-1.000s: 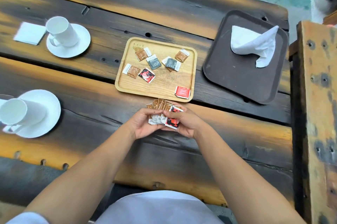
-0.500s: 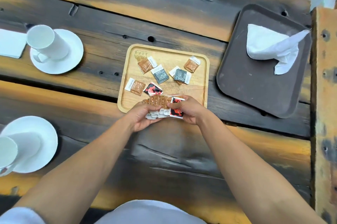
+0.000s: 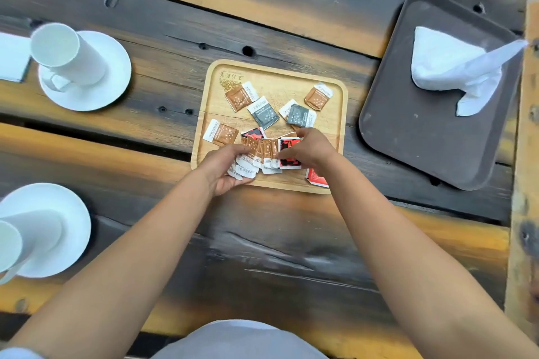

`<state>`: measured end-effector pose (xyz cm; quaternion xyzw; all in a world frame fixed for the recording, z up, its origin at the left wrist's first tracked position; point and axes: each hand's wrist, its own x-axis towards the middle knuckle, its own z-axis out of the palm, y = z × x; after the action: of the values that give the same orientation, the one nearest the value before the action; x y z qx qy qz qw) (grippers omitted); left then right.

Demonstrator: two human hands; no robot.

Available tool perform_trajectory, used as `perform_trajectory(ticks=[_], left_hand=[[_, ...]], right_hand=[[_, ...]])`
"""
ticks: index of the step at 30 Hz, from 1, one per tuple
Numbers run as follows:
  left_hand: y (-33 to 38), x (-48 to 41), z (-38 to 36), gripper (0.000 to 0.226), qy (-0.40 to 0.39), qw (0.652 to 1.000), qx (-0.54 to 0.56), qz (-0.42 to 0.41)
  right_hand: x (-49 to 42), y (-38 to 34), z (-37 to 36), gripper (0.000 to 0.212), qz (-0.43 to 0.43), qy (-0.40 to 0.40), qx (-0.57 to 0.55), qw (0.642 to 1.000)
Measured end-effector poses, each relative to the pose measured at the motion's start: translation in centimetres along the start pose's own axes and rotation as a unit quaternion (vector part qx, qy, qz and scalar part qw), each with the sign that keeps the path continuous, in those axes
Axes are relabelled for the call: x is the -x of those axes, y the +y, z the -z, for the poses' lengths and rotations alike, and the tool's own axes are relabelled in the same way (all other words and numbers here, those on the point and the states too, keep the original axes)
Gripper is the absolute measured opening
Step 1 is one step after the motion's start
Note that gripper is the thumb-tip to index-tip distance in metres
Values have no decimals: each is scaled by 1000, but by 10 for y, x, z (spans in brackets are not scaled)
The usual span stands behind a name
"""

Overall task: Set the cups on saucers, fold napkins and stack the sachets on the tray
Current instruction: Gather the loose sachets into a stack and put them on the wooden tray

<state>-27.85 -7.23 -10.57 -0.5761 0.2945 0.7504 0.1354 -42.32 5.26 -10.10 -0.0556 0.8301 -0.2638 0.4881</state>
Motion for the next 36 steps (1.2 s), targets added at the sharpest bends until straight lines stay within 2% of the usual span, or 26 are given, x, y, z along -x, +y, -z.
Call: perform_trajectory(ticks=[2,6,9,13,17,20,22,24,29,33,36], left_hand=[[4,1,3,11,5,1000,-8,8],[6,3,4,11,71,995,-59,-28],[8,3,7,14,106,987,-106,-55],[9,3,8,22,129,972,-175,-83],[9,3,9,46,150,962,-204,-100],[4,2,11,37,148,953,-233,-127],[1,3,13,14,166,935,-273,-155],[-2,5,15,8,201,909,-315,-185],[-7,3,20,38,251,841,-413,-245],[-13,4,25,44,244,772,-497,-313],[-20,7,25,46,264,741,-497,-368]], right_hand=[[1,-2,2,60,5,23,55,998],[3,0,7,47,-1,54,98,994],[3,11,9,49,11,93,125,988],[4,25,10,44,37,127,117,984],[7,34,8,34,54,126,104,985],[8,39,4,29,57,134,111,983],[9,41,2,29,58,140,110,982],[10,42,1,29,59,147,109,981],[13,43,2,32,56,151,106,981],[16,46,0,51,94,161,128,974],[17,44,-3,68,142,146,169,964]])
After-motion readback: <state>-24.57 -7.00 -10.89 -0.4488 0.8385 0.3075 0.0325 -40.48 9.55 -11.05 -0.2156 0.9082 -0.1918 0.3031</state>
